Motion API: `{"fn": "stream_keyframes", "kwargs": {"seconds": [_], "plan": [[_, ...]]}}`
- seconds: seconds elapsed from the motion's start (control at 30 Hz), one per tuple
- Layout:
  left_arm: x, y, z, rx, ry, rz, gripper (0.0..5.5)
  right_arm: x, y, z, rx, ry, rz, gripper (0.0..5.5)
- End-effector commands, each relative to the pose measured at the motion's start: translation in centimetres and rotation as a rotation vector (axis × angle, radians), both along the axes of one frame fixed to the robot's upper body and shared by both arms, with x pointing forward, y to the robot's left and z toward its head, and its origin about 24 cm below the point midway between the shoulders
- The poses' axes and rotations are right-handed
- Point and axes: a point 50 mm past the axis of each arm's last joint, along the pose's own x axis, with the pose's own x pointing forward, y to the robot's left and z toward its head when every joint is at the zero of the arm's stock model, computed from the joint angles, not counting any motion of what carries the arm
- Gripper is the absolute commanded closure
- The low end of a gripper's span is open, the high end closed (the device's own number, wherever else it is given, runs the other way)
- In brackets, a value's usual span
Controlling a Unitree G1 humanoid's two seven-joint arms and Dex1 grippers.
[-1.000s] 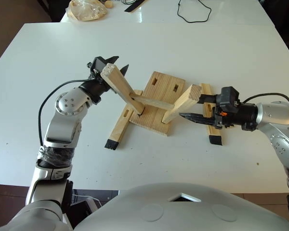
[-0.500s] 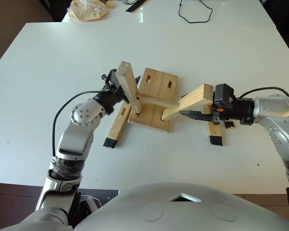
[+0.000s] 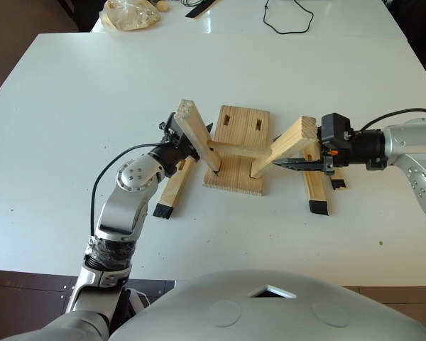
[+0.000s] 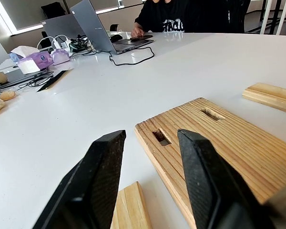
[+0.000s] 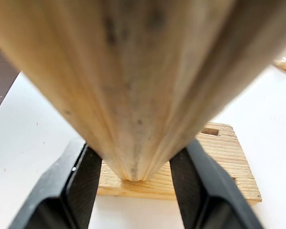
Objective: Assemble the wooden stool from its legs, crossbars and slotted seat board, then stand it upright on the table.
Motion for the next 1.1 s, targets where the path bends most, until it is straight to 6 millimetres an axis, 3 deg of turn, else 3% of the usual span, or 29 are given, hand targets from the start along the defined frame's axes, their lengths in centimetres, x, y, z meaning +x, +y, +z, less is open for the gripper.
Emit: {"fn": "stream_keyframes", "kwargs": {"seconds": [0.03, 0.17, 0.3, 0.33, 0.5, 0.83, 1.1], "plan": [[-1.9, -4.2, -0.6, -0.048, 0.054, -0.218, 3.45, 0.1, 1.4, 0.0, 0.015, -0.028, 0.064, 3.46], [-1.7, -3.5, -1.0, 0.004, 0.046, -0.195, 3.45, 0.1, 1.3, 0.0, 0.006, -0.041, 0.063, 3.46], [-0.7, -2.2, -0.8, 0.069, 0.011, -0.153, 2.96, 0.6, 1.1, -0.1, 0.001, -0.083, 0.024, 3.46], [-0.4, -1.6, -0.7, 0.078, 0.005, -0.139, 2.84, 0.7, 1.0, 0.0, 0.006, -0.083, 0.02, 3.1], [0.7, 0.8, -0.2, 0.135, -0.026, -0.079, 2.27, 0.5, 0.5, 0.1, -0.002, -0.069, 0.026, 2.54], [0.9, 1.8, -0.4, 0.245, -0.073, -0.094, 0.9, 0.3, -0.7, -0.1, -0.043, -0.044, 0.035, 1.26], [1.2, 3.2, -0.3, 0.283, -0.082, -0.09, 0.9, -0.5, -1.9, -0.8, -0.1, 0.0, 0.06, 1.26]]}}
